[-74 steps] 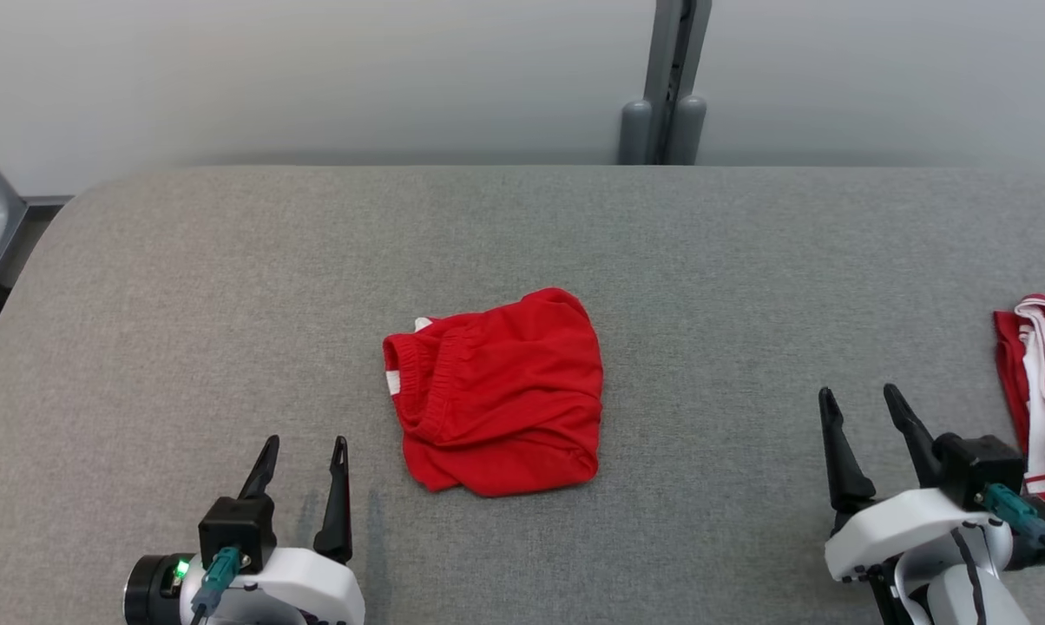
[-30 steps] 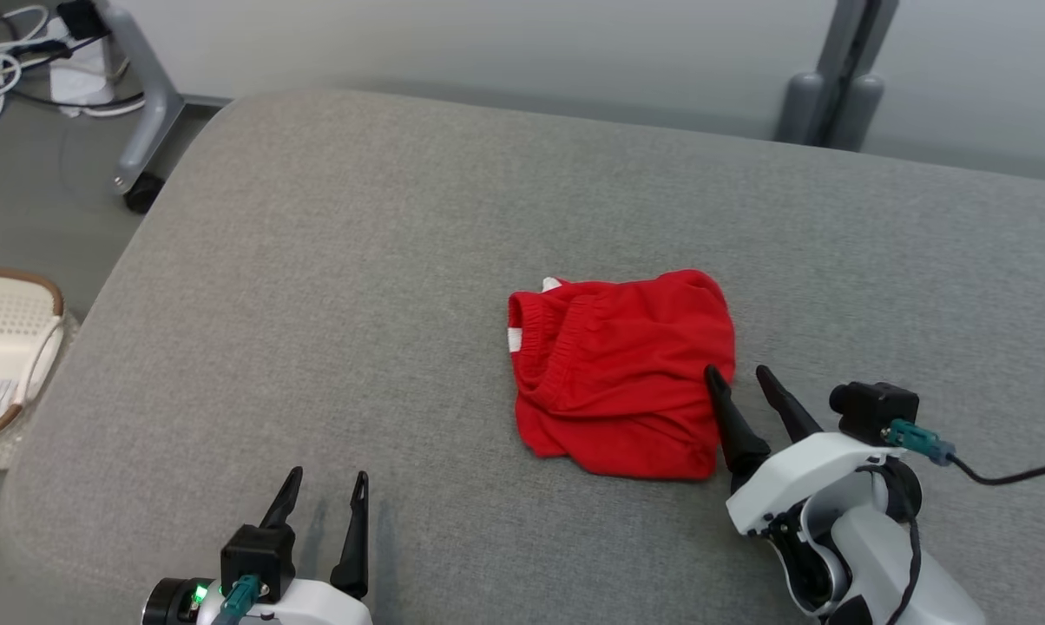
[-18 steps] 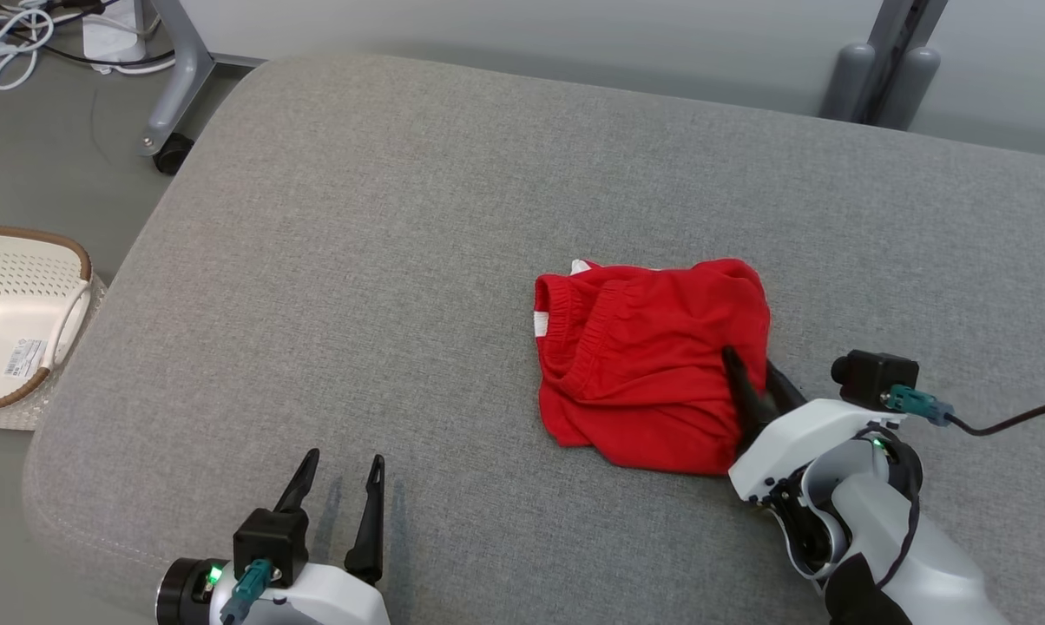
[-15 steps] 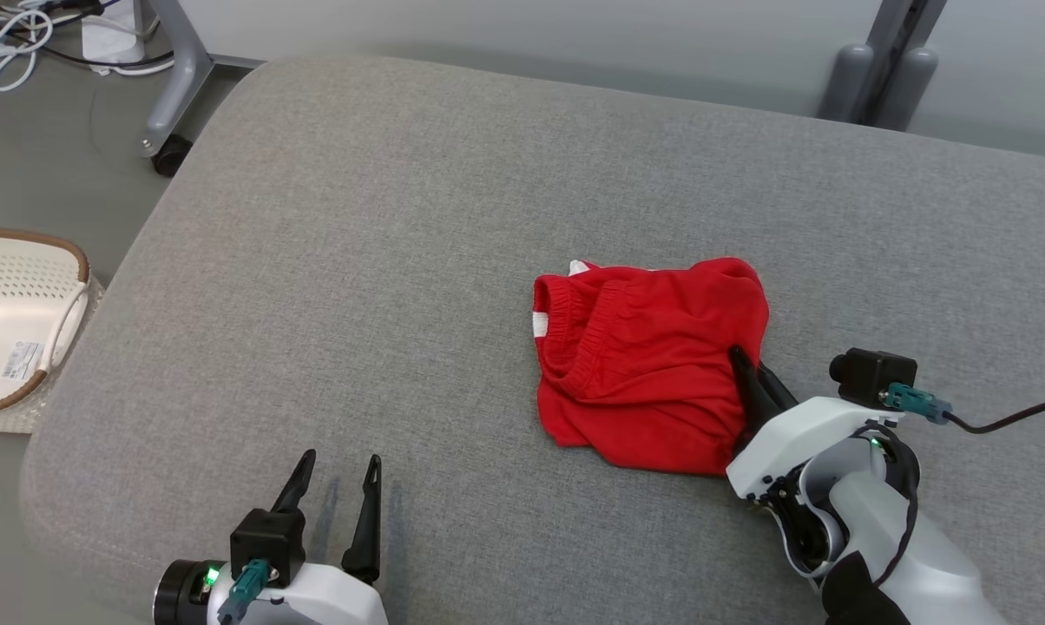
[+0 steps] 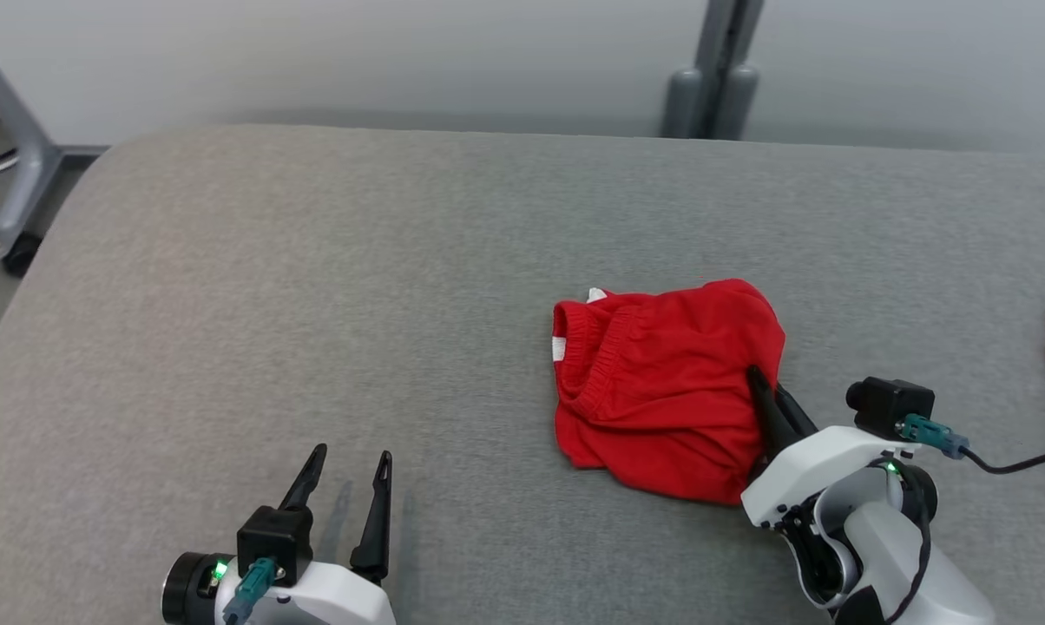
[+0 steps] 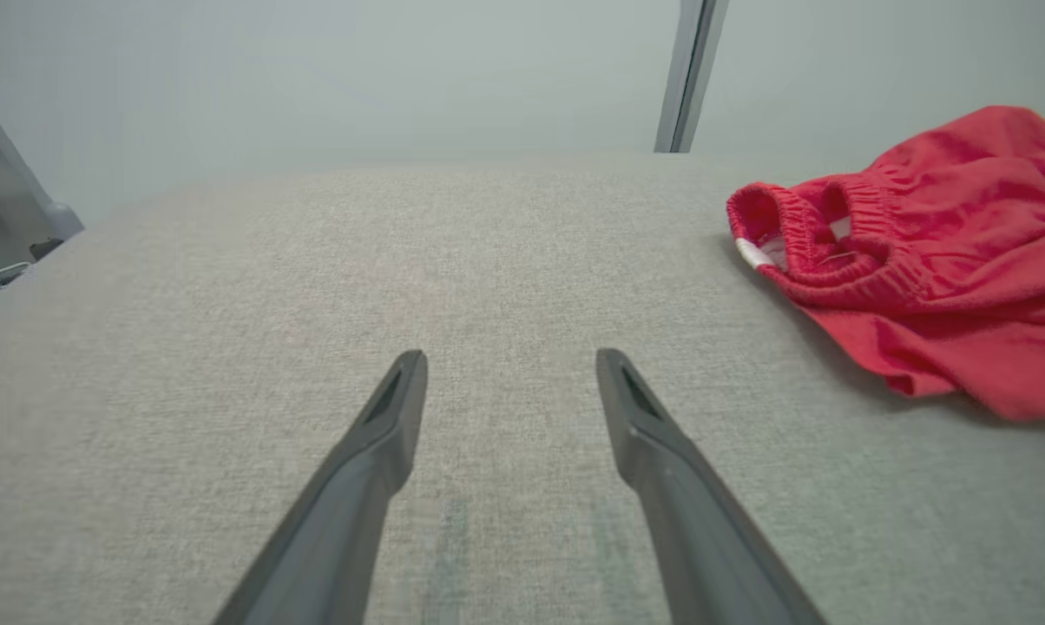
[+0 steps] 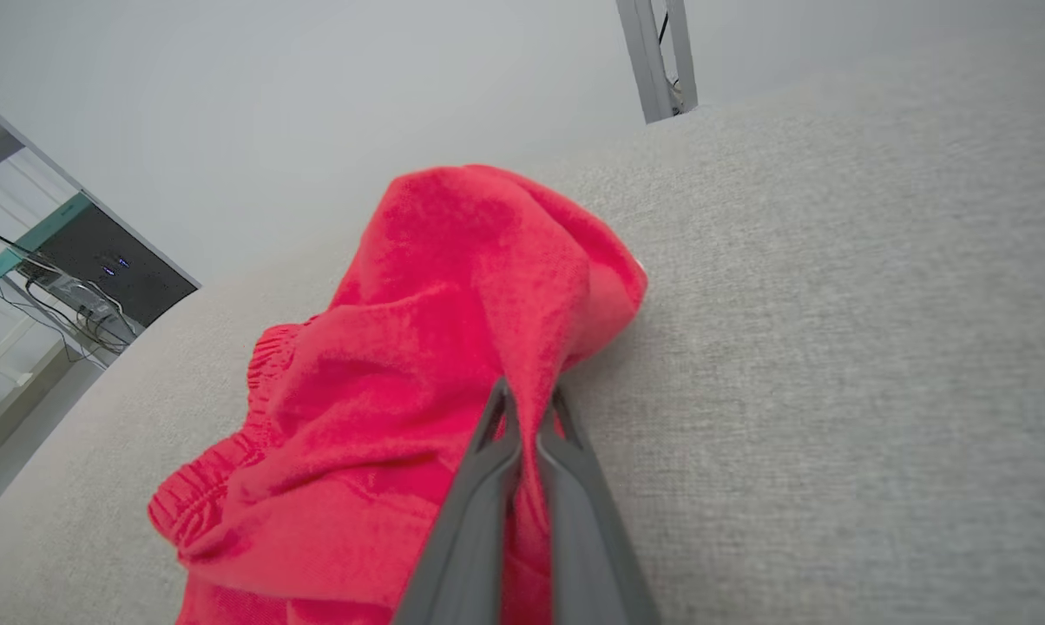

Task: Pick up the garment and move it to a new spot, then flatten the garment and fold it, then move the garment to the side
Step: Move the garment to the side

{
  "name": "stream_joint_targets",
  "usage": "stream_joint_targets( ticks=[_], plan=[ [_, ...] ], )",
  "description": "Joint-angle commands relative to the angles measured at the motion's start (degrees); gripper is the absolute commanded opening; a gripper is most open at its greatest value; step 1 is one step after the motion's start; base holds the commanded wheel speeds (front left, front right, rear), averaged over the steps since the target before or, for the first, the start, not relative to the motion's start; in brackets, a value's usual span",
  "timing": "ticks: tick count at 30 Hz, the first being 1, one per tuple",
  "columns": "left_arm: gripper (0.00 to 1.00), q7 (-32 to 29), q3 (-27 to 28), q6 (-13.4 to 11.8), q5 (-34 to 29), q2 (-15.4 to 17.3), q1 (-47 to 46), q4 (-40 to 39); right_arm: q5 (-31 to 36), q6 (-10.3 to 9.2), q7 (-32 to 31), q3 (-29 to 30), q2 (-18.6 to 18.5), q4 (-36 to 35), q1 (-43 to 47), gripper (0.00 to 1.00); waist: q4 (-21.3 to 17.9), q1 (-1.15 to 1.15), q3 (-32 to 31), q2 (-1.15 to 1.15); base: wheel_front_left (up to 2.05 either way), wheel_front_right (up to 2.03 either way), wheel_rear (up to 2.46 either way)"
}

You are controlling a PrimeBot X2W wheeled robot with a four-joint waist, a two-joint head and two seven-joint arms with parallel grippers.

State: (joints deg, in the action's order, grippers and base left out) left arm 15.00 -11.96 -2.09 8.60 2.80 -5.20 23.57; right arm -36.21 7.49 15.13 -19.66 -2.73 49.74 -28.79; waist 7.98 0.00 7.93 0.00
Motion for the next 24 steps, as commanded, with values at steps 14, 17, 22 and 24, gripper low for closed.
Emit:
stream_joint_targets(
  ticks=[14,17,22,24],
  plan=[
    [1.00,0.2,-1.4,0.8,-1.1,0.2,-3.7,-0.1,-0.9,0.00,0.0,-0.5,-0.4,-4.1,4.8,0.00,-28.9,0.00,0.1,0.00,0.00,0.00,0.00],
    [1.00,0.2,-1.1,1.0,-1.6,0.3,-4.2,0.2,-1.6,0.00,0.0,-1.7,-0.3,-4.3,4.7,0.00,-32.1,0.00,0.8,0.00,0.00,0.00,0.00],
    [1.00,0.2,-1.1,1.5,-2.2,0.3,-5.2,0.5,-1.4,0.00,0.0,-3.1,-0.3,-4.8,3.8,0.00,-34.6,0.00,1.8,0.00,0.00,0.00,0.00],
    [1.00,0.2,-1.1,1.6,-2.6,0.3,-5.4,0.6,-0.6,0.00,0.0,-3.4,-0.4,-4.8,3.1,0.00,-35.2,0.00,2.4,0.00,0.00,0.00,0.00]
  ],
)
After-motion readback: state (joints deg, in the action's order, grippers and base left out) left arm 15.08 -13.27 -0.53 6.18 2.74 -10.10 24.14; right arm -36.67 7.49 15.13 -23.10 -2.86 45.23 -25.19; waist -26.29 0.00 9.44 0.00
